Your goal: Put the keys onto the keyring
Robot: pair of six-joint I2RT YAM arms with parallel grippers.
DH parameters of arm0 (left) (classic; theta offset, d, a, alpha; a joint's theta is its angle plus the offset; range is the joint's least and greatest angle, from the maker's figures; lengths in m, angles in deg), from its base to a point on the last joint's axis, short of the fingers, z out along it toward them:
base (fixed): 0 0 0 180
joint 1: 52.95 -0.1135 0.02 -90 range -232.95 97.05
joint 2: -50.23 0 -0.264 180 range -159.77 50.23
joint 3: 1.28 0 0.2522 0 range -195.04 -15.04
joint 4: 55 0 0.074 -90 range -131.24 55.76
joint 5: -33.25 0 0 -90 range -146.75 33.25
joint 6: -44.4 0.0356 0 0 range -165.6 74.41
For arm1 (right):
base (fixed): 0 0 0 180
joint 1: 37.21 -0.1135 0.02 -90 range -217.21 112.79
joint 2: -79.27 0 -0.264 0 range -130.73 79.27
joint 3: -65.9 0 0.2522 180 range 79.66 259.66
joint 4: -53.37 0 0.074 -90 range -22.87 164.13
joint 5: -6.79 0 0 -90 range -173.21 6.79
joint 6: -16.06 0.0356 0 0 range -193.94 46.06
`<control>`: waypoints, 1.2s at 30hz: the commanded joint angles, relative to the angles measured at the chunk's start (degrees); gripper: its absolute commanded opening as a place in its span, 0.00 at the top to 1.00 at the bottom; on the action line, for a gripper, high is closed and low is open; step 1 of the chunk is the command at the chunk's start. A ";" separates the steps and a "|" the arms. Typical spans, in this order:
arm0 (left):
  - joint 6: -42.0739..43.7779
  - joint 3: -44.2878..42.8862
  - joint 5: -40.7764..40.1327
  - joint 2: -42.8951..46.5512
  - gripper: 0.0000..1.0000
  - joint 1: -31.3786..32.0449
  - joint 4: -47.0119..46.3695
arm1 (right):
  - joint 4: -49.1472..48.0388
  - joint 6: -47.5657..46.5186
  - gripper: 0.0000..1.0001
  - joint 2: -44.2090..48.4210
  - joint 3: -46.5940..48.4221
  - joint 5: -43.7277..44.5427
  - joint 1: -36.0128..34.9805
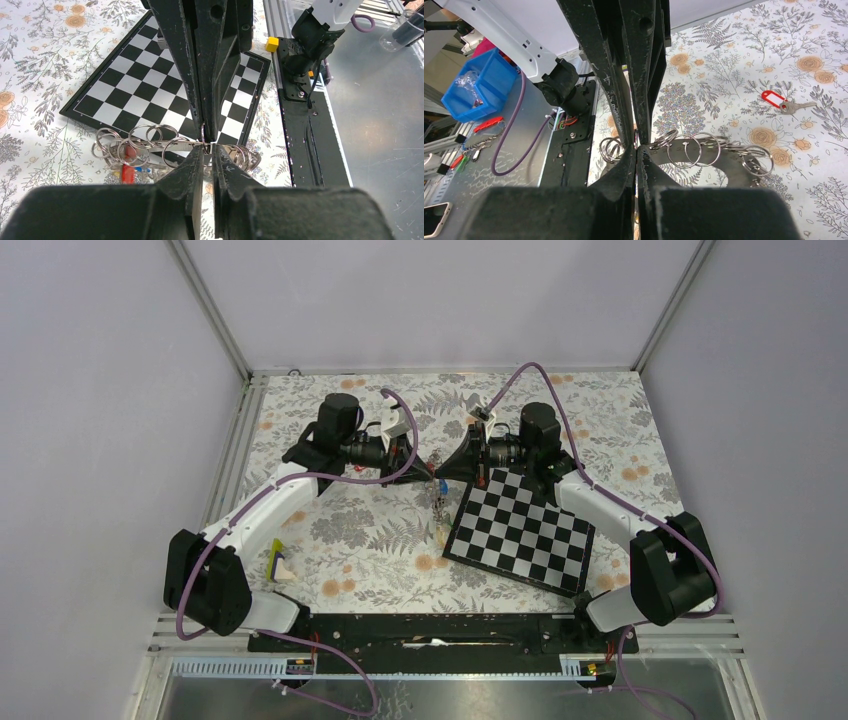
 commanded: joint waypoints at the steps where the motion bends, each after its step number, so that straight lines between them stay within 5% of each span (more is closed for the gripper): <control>1: -0.38 -0.28 1.13 0.04 0.91 -0.34 -5.46 | -1.51 -0.26 1.00 0.28 0.36 -1.49 -0.33; 10: -1.52 -0.65 1.27 -0.29 1.00 -0.26 -5.62 | -1.44 -0.56 0.99 -0.33 0.26 -1.51 -0.29; 20: 15.71 -7.00 -11.64 0.75 1.00 1.95 15.15 | 13.07 -14.35 0.57 1.52 3.55 2.17 0.02; 25: 20.55 -11.01 -18.74 0.30 1.00 4.22 22.76 | 21.81 -23.95 0.55 2.86 5.42 4.55 0.02; 36: 22.05 -13.88 -23.36 0.01 1.00 8.35 26.80 | 20.96 -23.14 0.56 2.81 5.29 4.51 -0.15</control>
